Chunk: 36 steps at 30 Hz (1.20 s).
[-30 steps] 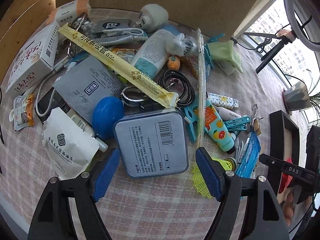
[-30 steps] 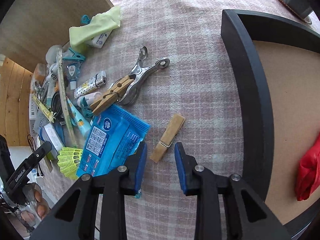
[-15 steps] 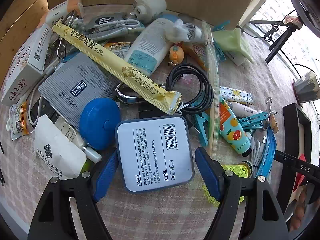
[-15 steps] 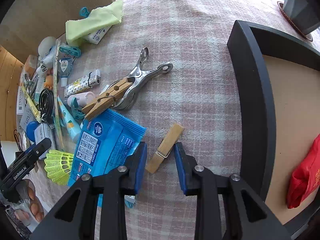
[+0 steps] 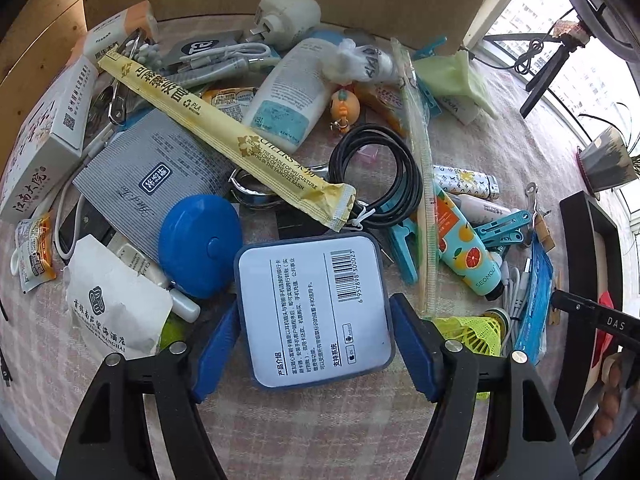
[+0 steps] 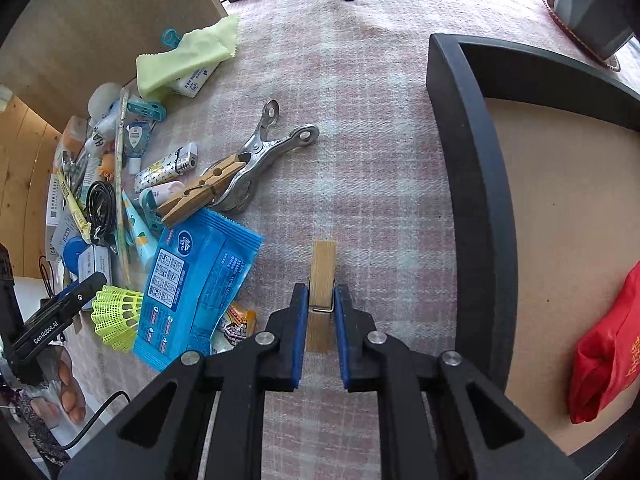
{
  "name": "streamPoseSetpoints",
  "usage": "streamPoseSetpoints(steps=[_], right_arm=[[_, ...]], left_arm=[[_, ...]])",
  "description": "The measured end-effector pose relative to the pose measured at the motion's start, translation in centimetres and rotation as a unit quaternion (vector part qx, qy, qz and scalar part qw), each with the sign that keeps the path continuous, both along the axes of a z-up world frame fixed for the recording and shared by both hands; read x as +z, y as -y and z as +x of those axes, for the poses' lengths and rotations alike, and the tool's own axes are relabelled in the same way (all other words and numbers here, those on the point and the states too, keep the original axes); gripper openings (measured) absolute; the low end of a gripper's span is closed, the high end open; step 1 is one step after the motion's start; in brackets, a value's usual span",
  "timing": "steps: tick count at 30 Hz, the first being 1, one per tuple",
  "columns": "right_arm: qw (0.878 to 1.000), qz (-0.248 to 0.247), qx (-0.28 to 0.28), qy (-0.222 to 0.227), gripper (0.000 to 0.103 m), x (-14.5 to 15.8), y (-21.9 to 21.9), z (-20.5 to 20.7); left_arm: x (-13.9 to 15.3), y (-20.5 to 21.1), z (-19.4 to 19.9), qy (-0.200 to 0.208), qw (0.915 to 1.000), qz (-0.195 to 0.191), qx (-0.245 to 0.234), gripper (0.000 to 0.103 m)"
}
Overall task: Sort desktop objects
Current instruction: 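Grasp a wooden clothespin with the right gripper while the left gripper grasps the white barcode tin, then carry clothespin and tin into the black tray and open both grippers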
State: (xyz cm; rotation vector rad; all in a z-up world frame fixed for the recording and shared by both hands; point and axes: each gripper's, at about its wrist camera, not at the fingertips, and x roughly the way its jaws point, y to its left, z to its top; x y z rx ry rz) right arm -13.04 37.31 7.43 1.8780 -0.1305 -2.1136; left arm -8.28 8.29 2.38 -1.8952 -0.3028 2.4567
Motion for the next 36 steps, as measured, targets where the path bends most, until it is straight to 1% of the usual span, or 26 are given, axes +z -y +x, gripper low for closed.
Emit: streamPoseSetpoints(steps=[3,4,8,9,12,14,18,20,23,27,31,33,36], right_arm=[[1.0,-0.013,-0.002,-0.008,0.013,0.8,-0.1,0.5],[1.0,-0.014,-0.002,-0.011,0.013,1.0,0.0,0.6],[1.0,-0.012,-0.002,-0.017,0.013,1.2,0.2,1.2],[1.0,-0.012,-0.003,-0.018,0.013,1.3,0.9,1.1],[1.0,-0.014,-0.004,-0.022,0.013,-0.5,1.1,1.9],[1.0,-0.018,-0.005,-0.024,0.013,-0.9,1.5,2.0],[0.999,-0.006,-0.002,-0.035,0.013,-0.7,1.2,2.2],[0.999,-0.016,-0.007,-0.031,0.013,-0.5,0.6,2.1],[0.999,-0.025,-0.017,-0.043,0.013,0.7,-0.3,1.9],[0.997,-0.029,-0.027,-0.068,0.013,2.8,-2.0,1.3],[0.994,-0.028,-0.054,-0.086,0.013,4.5,-5.5,0.7],[0.993,-0.022,-0.074,-0.093,0.013,5.2,-8.0,0.4],[0.989,-0.013,-0.107,-0.097,0.013,5.6,-11.8,0.2]], left_arm=[[0.7,0.4,0.4,-0.007,1.0,0.003,0.0,0.071],[0.9,0.0,1.3,-0.01,0.9999,0.003,0.002,0.07],[1.9,0.7,2.0,-0.02,0.9998,0.001,0.004,0.069],[1.9,0.8,2.2,-0.021,0.9998,0.002,0.004,0.069],[1.5,1.1,2.1,-0.017,0.9999,0.002,0.002,0.069],[1.0,0.6,1.5,-0.012,0.9998,0.011,0.007,0.069],[1.5,1.0,2.1,-0.018,0.9996,0.018,0.01,0.069],[1.9,1.2,2.3,-0.022,0.9992,0.029,0.016,0.069],[3.0,0.5,2.2,-0.033,0.9991,0.021,0.013,0.069],[4.9,-0.8,1.7,-0.05,0.9985,0.022,-0.002,0.069],[7.0,-3.2,1.4,-0.065,0.9969,0.027,-0.034,0.069],[7.5,-5.6,0.9,-0.07,0.9956,0.026,-0.055,0.069],[8.2,-9.5,0.5,-0.071,0.9921,0.043,-0.093,0.069]])
